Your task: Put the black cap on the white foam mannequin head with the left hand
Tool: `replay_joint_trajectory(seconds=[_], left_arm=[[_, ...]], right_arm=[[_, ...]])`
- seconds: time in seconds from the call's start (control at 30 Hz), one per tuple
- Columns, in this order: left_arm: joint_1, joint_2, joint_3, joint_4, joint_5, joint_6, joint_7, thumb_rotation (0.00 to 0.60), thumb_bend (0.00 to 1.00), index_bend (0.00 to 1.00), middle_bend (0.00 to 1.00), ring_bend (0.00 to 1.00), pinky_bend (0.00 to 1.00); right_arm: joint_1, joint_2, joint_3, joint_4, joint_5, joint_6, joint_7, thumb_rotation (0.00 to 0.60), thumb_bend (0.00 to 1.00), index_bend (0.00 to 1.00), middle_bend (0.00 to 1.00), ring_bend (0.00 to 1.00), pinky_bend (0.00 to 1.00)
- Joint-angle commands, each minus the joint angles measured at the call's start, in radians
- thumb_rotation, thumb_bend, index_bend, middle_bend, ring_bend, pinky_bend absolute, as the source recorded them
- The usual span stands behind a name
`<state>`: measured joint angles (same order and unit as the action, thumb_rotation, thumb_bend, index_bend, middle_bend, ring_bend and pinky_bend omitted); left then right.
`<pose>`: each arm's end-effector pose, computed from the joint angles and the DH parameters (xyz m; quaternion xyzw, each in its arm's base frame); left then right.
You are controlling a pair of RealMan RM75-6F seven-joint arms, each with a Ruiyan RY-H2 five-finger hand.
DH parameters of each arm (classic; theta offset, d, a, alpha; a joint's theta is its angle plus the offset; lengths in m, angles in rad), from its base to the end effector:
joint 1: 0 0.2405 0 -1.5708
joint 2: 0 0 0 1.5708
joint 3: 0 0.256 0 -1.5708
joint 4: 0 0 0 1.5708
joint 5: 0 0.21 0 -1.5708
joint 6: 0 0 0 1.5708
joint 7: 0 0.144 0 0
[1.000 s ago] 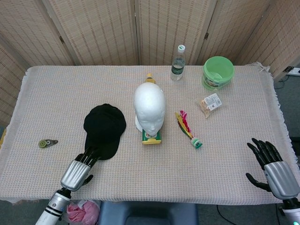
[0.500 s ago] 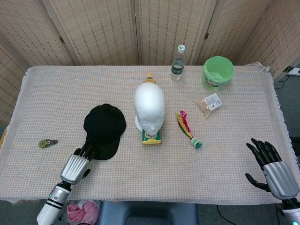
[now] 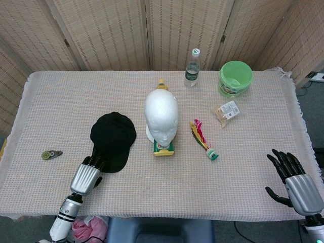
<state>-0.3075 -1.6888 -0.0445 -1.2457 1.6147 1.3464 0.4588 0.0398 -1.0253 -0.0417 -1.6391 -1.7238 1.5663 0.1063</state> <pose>-0.2392 0.2338 -0.0214 -0.7347 -0.2279 -0.3603 0.5277 -0.2935 -0.1453 0.1712 0.6432 -0.3753 0.4201 0.5186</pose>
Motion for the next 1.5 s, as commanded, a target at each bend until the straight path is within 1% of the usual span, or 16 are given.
replay_joint_trajectory(seconds=[0.03, 0.27, 0.53, 0.67, 1.1, 1.5], left_arm=[[0.002, -0.036, -0.004, 0.05, -0.003, 0.024, -0.008, 0.6, 0.26, 0.3, 0.24, 0.14, 0.35], [-0.001, -0.077, 0.003, 0.114, -0.006, 0.033, -0.025, 0.6, 0.26, 0.33, 0.27, 0.16, 0.35], [-0.008, -0.13, -0.019, 0.173, -0.019, 0.063, -0.031, 0.6, 0.26, 0.36, 0.31, 0.19, 0.36], [-0.01, -0.159, -0.018, 0.219, -0.016, 0.08, -0.043, 0.6, 0.26, 0.37, 0.33, 0.2, 0.37], [-0.017, -0.21, -0.016, 0.307, -0.03, 0.087, -0.073, 0.6, 0.26, 0.39, 0.34, 0.21, 0.38], [-0.036, -0.26, -0.02, 0.422, -0.02, 0.121, -0.13, 0.6, 0.26, 0.43, 0.4, 0.25, 0.42]], right_arm=[[0.0, -0.001, 0.0, -0.001, -0.001, 0.0, -0.002, 0.6, 0.19, 0.0, 0.0, 0.0, 0.0], [0.002, -0.003, 0.001, -0.001, 0.003, -0.005, -0.008, 0.6, 0.19, 0.0, 0.0, 0.0, 0.0], [0.004, -0.003, 0.003, -0.003, 0.008, -0.009, -0.009, 0.6, 0.19, 0.0, 0.0, 0.0, 0.0], [0.004, -0.002, 0.003, -0.003, 0.008, -0.008, -0.007, 0.6, 0.19, 0.0, 0.0, 0.0, 0.0], [0.0, 0.0, 0.004, -0.001, 0.006, 0.002, 0.0, 0.6, 0.19, 0.0, 0.0, 0.0, 0.0], [0.004, -0.002, 0.005, -0.002, 0.012, -0.008, -0.005, 0.6, 0.19, 0.0, 0.0, 0.0, 0.0]])
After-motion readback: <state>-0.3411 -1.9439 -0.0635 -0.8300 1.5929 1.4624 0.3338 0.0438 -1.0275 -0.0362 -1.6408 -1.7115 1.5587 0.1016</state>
